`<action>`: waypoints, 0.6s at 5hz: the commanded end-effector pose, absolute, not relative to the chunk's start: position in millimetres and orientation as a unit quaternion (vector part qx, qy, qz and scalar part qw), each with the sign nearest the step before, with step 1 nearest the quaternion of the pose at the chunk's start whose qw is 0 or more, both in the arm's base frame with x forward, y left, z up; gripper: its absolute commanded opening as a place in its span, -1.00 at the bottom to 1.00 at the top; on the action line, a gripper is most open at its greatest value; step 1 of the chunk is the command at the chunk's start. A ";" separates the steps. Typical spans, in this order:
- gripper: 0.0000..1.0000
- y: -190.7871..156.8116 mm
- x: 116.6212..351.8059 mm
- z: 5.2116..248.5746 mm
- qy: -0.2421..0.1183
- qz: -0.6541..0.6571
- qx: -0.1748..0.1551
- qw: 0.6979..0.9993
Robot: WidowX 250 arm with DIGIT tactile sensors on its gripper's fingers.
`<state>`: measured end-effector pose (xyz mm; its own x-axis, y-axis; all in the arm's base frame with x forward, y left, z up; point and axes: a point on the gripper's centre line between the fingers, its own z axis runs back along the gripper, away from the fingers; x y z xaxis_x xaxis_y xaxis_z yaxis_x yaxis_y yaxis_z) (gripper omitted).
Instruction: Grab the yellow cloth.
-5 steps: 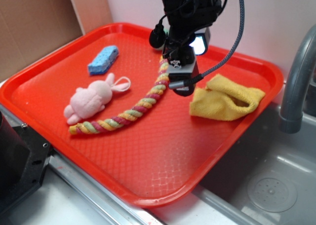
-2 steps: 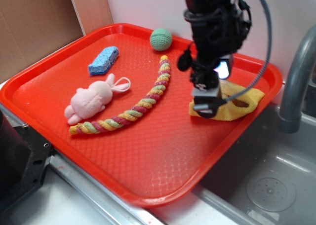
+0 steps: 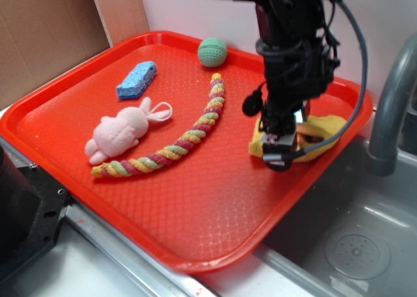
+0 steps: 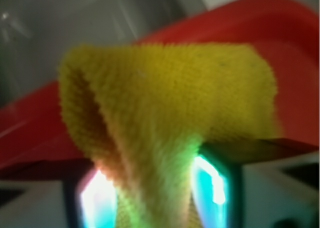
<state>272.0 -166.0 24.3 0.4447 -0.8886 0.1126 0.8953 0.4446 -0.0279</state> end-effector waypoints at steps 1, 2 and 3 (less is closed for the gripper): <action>-1.00 -166.9 253.1 45.4 -0.061 -0.504 -0.036 0.861; -1.00 -154.2 224.6 89.1 -0.095 -0.457 -0.021 0.884; -1.00 -142.4 182.0 130.8 -0.110 -0.346 0.023 0.932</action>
<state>194.5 -121.5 119.5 0.7508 -0.6444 0.1450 0.6374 0.7644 0.0968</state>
